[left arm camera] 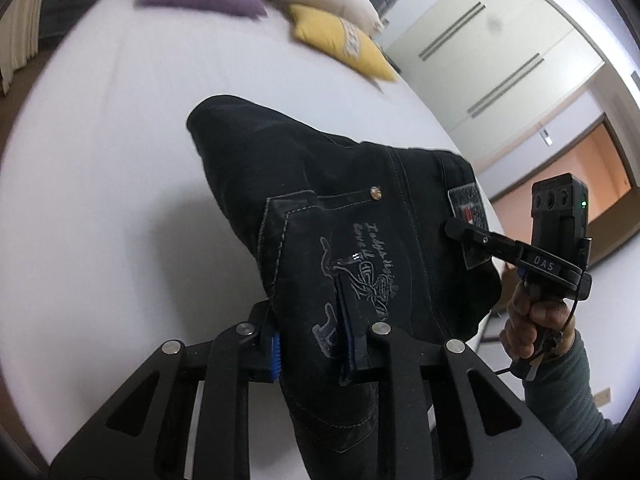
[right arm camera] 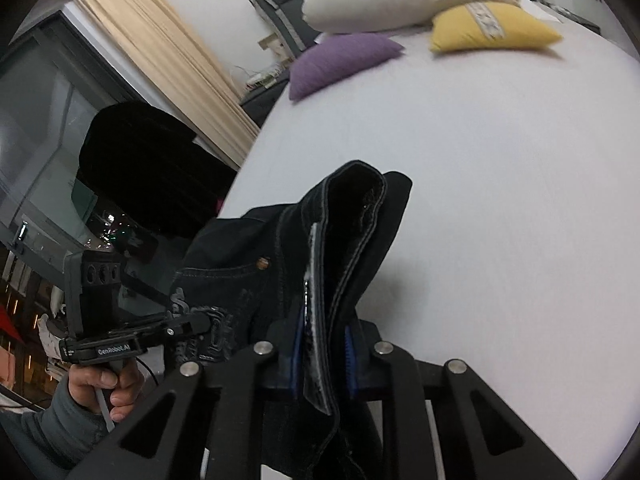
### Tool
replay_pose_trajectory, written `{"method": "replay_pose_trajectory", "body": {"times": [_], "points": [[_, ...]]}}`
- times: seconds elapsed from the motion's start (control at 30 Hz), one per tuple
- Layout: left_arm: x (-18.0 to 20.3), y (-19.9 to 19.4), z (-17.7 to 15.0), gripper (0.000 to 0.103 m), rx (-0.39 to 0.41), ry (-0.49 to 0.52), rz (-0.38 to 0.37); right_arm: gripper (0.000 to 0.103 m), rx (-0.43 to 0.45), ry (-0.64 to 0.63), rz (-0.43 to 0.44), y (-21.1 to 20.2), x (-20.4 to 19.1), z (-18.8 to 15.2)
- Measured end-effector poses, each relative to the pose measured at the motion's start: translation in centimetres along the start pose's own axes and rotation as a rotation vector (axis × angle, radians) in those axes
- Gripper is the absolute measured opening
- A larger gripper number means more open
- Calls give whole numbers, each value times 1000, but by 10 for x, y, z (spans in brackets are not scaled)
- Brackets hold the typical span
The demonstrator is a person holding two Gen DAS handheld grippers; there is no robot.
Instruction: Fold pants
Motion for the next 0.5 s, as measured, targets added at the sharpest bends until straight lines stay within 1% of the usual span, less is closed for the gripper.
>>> {"method": "replay_pose_trajectory", "body": {"times": [0.07, 0.13, 0.2, 0.23, 0.33, 0.4, 0.43, 0.47, 0.5], "points": [[-18, 7, 19, 20, 8, 7, 28, 19, -2, 23, 10, 25, -1, 13], [-36, 13, 31, 20, 5, 17, 50, 19, -10, 47, 17, 50, 4, 21], [-54, 29, 35, 20, -16, 23, 74, 19, -28, 63, 17, 80, 10, 25], [-70, 34, 42, 20, -27, 22, 83, 19, -35, 70, 16, 93, 9, 25], [-103, 58, 45, 21, -56, 0, 83, 19, -81, 100, -4, 133, 30, 21], [-130, 78, 35, 28, -84, -34, 78, 20, -118, 156, -25, 151, 52, 10], [-143, 80, 30, 42, -79, -52, 72, 29, -130, 204, -44, 158, 69, 1], [-150, 82, 26, 46, -61, -82, 50, 35, -127, 242, -42, 159, 79, -6], [-153, 80, 22, 46, -43, -97, 29, 35, -93, 301, 13, 157, 86, -11]]}}
Point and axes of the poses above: each gripper's, at about its wrist camera, not at the fingertips, and y roughly the way its jaws point, x to its right, z to its top, the point moved 7 cm from there along y, roughly the way its jaws point, and after that the axes turned 13 degrees about x, right-handed, at the moved point
